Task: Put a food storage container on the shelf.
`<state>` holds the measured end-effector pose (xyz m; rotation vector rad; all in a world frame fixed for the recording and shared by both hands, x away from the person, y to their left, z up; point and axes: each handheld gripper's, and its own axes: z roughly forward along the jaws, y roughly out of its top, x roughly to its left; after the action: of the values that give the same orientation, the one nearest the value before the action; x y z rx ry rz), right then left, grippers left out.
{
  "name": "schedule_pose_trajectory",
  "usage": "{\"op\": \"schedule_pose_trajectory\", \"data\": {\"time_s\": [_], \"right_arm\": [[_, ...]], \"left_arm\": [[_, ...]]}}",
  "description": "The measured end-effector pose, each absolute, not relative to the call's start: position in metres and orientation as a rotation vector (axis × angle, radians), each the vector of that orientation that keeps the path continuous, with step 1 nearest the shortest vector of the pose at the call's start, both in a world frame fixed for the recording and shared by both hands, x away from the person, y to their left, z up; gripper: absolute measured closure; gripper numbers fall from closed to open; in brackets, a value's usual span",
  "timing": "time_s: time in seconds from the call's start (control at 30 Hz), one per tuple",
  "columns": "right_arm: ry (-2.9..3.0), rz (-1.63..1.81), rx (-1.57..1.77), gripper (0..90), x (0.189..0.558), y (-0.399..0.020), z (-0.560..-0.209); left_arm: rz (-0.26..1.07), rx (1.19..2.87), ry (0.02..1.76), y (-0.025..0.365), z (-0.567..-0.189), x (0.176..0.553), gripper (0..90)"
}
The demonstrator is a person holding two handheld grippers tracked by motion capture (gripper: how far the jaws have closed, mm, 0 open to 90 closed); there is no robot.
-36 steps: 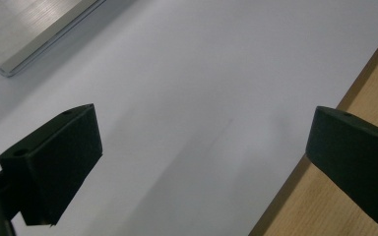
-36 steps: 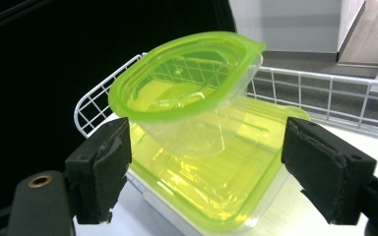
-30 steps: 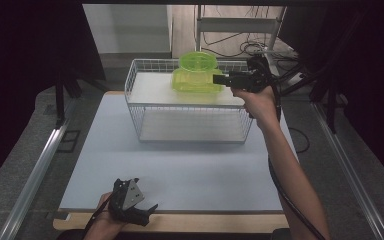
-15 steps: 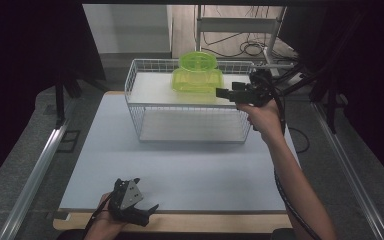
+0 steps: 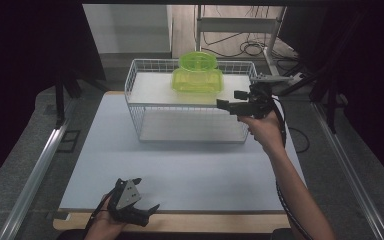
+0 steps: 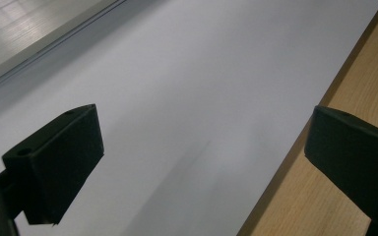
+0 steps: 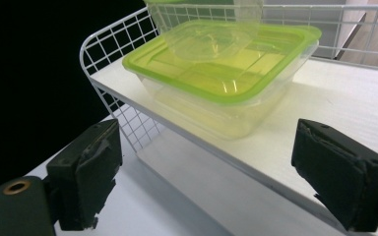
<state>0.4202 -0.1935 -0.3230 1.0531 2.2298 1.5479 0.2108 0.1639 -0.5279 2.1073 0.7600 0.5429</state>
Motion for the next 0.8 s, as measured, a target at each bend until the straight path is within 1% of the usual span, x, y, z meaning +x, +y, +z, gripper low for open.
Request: {"op": "schedule_pose_trajectory", "data": {"time_s": [0.23, 0.5, 0.8], "right_arm": [[2.227, 1.535, 1.032, 10.7, 0.409, -0.193, -0.333], [2.220, 1.476, 0.956, 8.9, 0.394, -0.187, -0.343], [2.223, 1.433, 0.923, 7.4, 0.383, -0.184, -0.361]], "left_arm": [[0.501, 2.103, 0.774, 0.165, -0.527, 0.212, 1.4], [0.507, 2.097, 0.783, 0.165, -0.526, 0.211, 1.5], [0.528, 2.119, 0.737, 0.161, -0.524, 0.208, 1.3]]}}
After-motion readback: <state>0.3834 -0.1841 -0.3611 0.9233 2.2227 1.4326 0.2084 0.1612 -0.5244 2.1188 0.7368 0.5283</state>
